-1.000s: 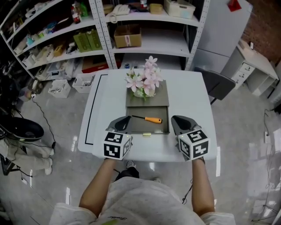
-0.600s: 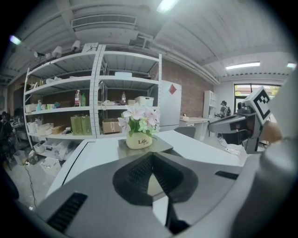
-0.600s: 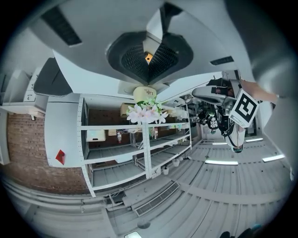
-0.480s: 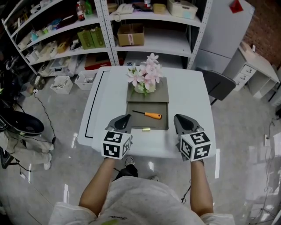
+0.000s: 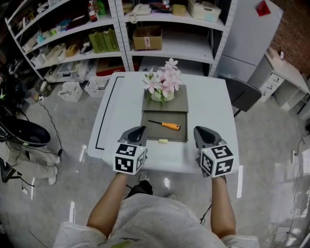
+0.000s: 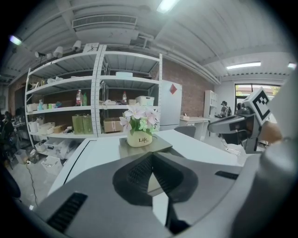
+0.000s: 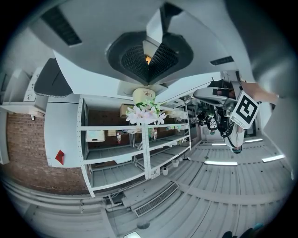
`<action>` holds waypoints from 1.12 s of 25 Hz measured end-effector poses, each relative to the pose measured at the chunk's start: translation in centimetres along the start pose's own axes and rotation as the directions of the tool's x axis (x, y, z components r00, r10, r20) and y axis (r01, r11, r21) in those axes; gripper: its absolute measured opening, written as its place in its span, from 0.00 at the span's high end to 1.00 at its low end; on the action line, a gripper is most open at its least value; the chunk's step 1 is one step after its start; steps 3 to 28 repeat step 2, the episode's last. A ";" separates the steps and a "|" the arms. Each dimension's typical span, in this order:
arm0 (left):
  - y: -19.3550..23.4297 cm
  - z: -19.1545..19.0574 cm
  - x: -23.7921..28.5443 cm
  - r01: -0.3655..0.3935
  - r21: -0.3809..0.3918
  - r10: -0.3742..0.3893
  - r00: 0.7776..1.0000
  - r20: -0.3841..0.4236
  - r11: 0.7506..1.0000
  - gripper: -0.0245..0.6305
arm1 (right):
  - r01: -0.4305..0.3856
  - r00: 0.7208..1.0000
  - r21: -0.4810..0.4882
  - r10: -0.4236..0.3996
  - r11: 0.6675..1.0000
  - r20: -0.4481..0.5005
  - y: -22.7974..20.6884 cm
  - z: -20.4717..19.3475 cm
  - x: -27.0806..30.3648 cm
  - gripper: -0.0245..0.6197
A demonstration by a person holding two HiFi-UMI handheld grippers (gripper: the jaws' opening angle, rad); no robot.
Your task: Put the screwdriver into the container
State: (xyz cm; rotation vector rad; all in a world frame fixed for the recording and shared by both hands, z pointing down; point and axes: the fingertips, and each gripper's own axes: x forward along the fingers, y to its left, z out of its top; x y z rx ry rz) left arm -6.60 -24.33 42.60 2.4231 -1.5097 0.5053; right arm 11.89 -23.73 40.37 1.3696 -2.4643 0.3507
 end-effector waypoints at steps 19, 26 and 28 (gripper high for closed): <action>-0.1 -0.1 -0.1 -0.001 0.001 0.001 1.000 -0.002 1.000 0.96 | -0.001 1.000 -0.001 0.001 1.000 -0.004 0.0 -0.1 -0.1 0.95; -0.1 -0.1 -0.1 -0.001 0.001 0.001 1.000 -0.002 1.000 0.96 | -0.001 1.000 -0.001 0.001 1.000 -0.004 0.0 -0.1 -0.1 0.95; -0.1 -0.1 -0.1 -0.001 0.001 0.001 1.000 -0.002 1.000 0.96 | -0.001 1.000 -0.001 0.001 1.000 -0.004 0.0 -0.1 -0.1 0.95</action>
